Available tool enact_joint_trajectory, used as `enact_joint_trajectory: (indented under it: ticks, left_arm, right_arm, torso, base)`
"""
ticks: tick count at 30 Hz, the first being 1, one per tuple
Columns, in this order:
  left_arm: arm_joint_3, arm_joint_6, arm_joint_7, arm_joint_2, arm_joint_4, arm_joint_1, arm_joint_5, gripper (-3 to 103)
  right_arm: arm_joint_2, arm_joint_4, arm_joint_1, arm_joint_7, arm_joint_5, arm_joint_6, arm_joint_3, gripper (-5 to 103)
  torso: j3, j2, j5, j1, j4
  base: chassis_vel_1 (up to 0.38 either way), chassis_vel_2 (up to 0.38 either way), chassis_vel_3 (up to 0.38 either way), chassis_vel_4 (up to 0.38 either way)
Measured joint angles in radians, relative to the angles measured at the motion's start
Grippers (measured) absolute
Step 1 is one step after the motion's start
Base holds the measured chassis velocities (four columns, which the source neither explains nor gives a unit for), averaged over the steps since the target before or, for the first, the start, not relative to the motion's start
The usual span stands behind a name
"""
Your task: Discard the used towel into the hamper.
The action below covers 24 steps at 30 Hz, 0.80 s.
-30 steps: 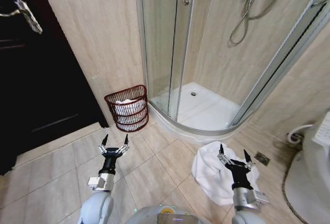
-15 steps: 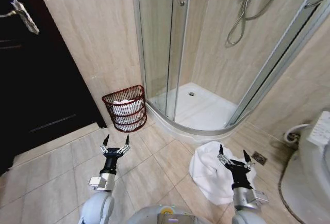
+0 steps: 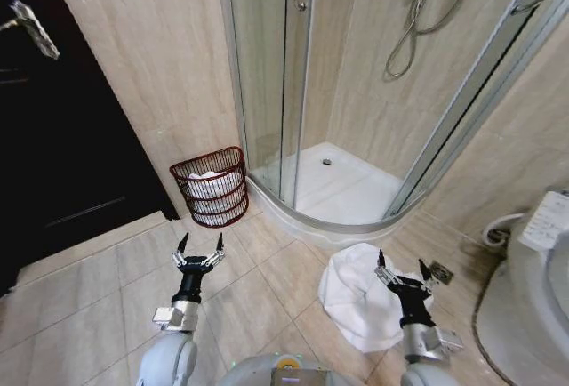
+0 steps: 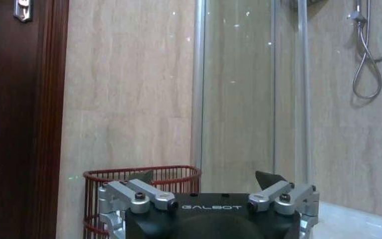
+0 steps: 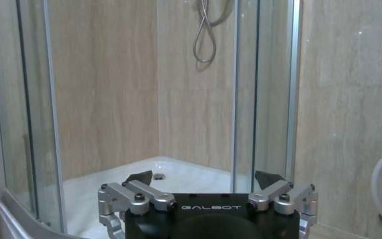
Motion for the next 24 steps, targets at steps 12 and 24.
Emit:
enact_joint_trajectory:
  ticks: [12,24]
  left_arm:
    - [0.003,-0.001,0.005,-0.001,-0.004,0.004,0.004,100]
    - [0.007,0.015,0.008,0.001,-0.011,-0.006,0.006,100]
  right_arm:
    - [-0.003,-0.007,-0.001,-0.002,0.003,0.002,0.0,100]
    - [-0.013,-0.022,0.005,-0.007,0.012,0.001,0.005,100]
  torso:
    - [0.001,0.0,-0.0001,0.0,-0.0001]
    - [0.001,0.001,0.0,0.0,0.0]
  base:
    - [-0.074,-0.067,0.065,0.064]
    - [-0.077,-0.077,0.08,0.078]
